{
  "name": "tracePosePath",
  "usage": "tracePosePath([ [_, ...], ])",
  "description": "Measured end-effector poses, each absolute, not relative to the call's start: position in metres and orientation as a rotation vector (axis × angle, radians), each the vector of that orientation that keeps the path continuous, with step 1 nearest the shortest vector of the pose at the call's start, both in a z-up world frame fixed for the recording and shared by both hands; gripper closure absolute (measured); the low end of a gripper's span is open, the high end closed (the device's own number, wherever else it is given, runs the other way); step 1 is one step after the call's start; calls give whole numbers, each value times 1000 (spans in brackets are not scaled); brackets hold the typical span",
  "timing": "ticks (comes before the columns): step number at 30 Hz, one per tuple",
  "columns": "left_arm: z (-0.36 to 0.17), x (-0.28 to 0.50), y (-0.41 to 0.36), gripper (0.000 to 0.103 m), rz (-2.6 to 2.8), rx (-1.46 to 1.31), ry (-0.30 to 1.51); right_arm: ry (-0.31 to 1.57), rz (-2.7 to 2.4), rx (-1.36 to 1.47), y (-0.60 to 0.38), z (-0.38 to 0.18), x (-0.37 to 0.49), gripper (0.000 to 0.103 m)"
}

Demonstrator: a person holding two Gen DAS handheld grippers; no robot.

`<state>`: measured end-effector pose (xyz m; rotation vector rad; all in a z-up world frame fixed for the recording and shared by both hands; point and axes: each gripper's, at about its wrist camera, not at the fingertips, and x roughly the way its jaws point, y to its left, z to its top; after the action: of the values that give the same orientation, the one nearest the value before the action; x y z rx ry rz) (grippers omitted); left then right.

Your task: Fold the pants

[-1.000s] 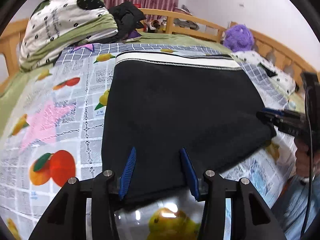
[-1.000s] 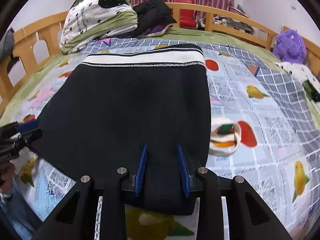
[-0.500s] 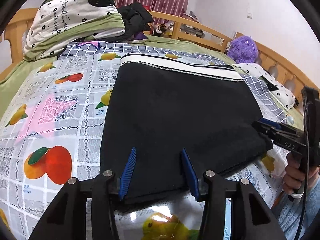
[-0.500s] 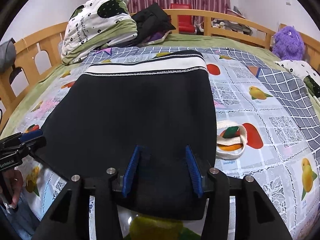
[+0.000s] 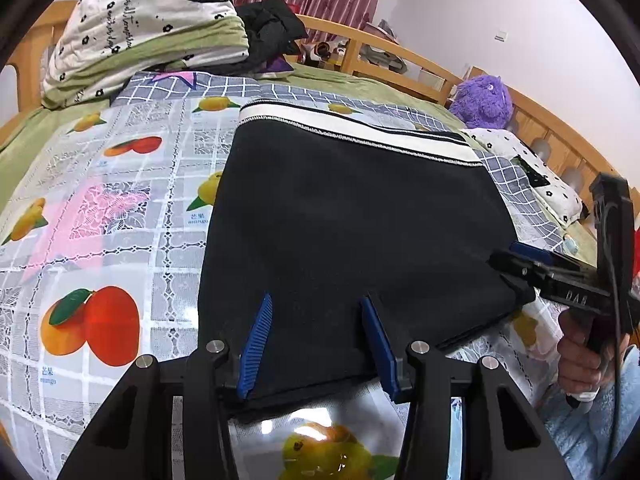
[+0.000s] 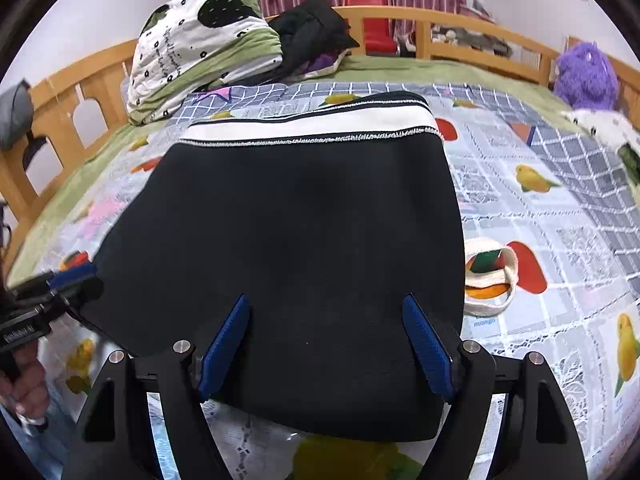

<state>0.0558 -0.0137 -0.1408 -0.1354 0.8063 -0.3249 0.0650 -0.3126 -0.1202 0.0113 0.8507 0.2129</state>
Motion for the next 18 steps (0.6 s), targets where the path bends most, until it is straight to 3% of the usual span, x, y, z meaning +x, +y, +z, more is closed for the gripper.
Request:
tracePosePath([
  [2, -140, 54, -14, 58, -334, -138, 809, 862, 220, 39, -317, -118, 66, 27],
  [5, -138, 51, -11, 58, -340, -152, 809, 848, 208, 50, -321, -109, 63, 52],
  [11, -111, 49, 1, 58, -349, -208, 747, 704, 139, 48, -328, -76, 62, 53],
  [18, -72, 105, 11, 57, -293, -218, 754, 720, 36, 110, -358, -57, 128, 46],
])
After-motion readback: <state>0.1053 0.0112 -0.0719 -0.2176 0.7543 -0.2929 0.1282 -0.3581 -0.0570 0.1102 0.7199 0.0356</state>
